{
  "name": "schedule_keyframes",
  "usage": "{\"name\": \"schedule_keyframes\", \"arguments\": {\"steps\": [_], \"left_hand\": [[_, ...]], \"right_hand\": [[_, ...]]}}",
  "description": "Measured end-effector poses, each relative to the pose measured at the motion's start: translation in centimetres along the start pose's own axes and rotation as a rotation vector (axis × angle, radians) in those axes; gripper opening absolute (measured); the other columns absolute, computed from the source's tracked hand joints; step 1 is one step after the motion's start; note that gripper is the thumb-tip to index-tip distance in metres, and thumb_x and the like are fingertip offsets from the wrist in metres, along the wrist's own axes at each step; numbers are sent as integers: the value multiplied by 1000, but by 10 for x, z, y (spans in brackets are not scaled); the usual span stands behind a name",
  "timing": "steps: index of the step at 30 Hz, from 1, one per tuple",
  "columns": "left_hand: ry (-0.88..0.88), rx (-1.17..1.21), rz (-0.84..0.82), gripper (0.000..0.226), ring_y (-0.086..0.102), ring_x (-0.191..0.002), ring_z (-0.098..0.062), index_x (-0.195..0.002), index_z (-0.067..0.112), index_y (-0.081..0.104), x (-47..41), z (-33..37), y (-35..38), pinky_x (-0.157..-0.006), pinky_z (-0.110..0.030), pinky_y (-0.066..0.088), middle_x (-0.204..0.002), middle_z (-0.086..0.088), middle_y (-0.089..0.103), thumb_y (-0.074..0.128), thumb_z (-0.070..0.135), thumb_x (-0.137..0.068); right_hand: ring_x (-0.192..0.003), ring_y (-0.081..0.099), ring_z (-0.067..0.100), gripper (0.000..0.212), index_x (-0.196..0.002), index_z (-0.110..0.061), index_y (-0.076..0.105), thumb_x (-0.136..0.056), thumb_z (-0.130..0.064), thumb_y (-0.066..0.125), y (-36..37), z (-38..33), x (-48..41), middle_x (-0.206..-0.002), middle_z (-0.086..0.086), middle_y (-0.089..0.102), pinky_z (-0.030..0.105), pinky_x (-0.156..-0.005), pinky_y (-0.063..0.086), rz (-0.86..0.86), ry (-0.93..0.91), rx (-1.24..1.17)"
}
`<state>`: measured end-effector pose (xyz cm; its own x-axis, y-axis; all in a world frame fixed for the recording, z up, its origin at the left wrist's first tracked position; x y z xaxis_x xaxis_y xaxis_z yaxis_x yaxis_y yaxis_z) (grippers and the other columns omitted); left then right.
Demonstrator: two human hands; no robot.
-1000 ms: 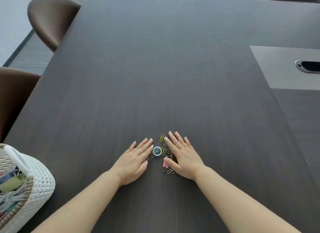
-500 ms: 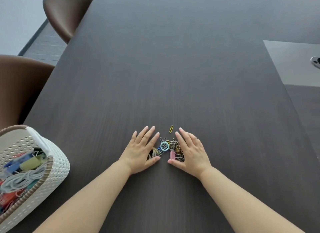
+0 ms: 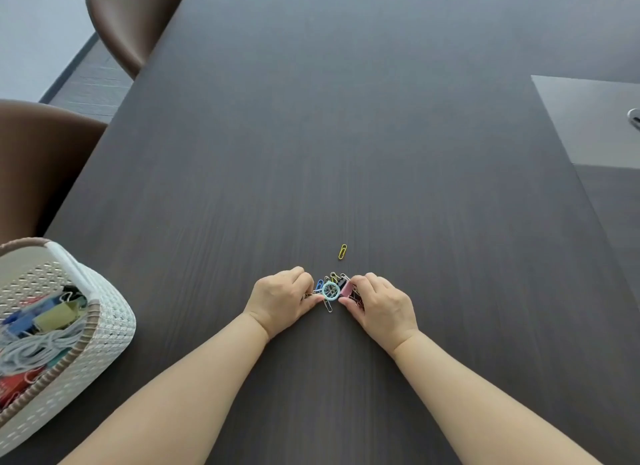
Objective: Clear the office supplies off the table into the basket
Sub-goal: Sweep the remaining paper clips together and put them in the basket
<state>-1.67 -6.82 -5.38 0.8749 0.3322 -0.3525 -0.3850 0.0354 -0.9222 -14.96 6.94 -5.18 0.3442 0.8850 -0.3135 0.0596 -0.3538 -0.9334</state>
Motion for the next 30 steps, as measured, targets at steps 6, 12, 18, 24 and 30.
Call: {"name": "schedule_keyframes", "arguments": {"steps": [6,12,18,24,30], "left_hand": [[-176,-74,17,41,48,-36,-13,-52,18,51,6,5,-5,-33,-18,28,-51,3,49,45,47,-80],[-291,-91,3,39,44,-31,-14,-49,17,49,22,13,-21,-31,-14,23,-47,2,46,42,42,-77],[-395,110,182,41,38,-37,-14,-59,16,42,35,-2,-84,-35,-17,24,-53,4,44,39,43,-90],[-445,113,391,48,37,-44,-9,-65,14,44,72,-44,-191,-43,-16,30,-56,4,44,32,50,-94],[-677,9,232,38,47,-53,-10,-71,16,52,140,-111,-260,-46,-11,29,-67,4,53,45,49,-88]], "right_hand": [[-43,53,14,54,-70,-18,57,-99,-39,16,-9,-6,0,-59,-5,55,20,-33,31,-71,106,118],[-53,62,22,48,-78,-13,57,-99,-38,22,-20,-3,-1,-65,-2,64,26,-41,40,-247,287,-22],[-86,61,29,27,-99,-11,55,-98,-29,35,-48,-21,-15,-98,-4,68,32,-64,40,-234,451,-360],[-75,57,17,23,-95,-15,58,-97,-25,38,-80,-109,-66,-85,-20,59,28,-68,42,-104,323,-604],[-77,55,9,23,-98,-13,60,-97,-24,40,-101,-231,-118,-95,-19,61,22,-70,42,-107,13,-706]]}}
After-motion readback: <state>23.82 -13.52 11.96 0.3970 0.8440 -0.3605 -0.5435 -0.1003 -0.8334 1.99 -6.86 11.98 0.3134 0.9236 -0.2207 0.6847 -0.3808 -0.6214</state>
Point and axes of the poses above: each hand's wrist, its own x-axis away from the middle knuckle, its own y-axis out of the palm, z = x × y, the point moved 2 cm from there along -x, towards the middle knuckle
